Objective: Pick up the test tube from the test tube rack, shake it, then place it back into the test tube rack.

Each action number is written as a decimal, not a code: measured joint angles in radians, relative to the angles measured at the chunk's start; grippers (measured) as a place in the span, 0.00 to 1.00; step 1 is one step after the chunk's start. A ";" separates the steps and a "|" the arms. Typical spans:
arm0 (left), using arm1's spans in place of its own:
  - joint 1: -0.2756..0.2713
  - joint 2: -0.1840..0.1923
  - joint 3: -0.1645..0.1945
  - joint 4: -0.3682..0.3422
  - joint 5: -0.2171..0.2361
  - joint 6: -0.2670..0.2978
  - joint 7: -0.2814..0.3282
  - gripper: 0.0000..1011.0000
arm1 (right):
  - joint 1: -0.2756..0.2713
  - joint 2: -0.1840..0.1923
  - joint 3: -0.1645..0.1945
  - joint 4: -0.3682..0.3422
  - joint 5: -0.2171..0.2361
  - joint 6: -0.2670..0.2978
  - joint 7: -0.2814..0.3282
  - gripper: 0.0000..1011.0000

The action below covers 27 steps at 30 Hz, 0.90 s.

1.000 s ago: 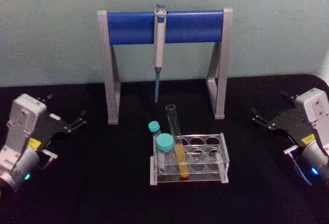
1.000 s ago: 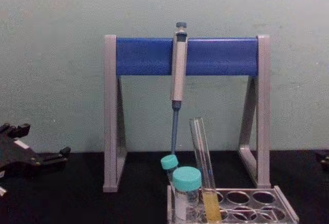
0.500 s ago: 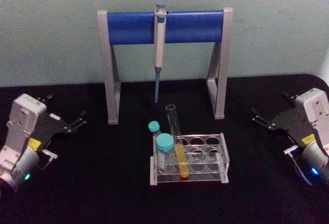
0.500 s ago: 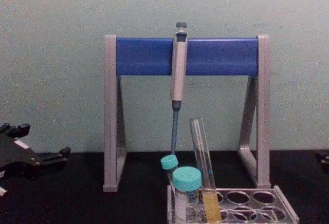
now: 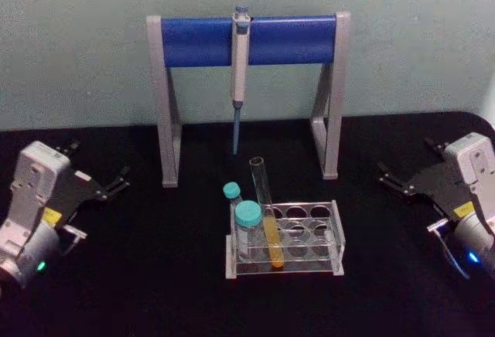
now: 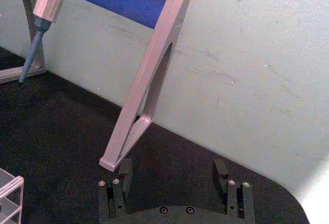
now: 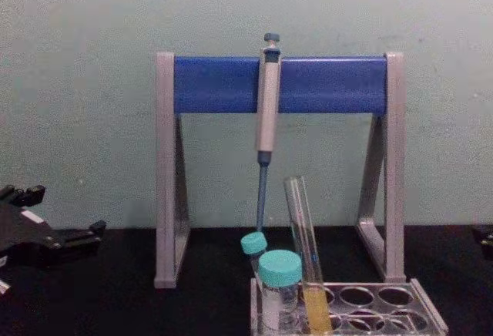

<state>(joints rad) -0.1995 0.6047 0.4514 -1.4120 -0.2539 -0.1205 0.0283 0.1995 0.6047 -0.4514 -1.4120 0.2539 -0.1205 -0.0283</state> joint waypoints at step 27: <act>0.000 0.000 0.000 0.000 0.000 0.000 0.000 0.99 | -0.117 0.067 0.090 -0.165 0.201 0.027 0.251 0.99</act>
<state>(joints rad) -0.1995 0.6047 0.4514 -1.4119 -0.2538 -0.1205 0.0283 0.0823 0.6718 -0.3611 -1.5769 0.4546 -0.0939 0.2226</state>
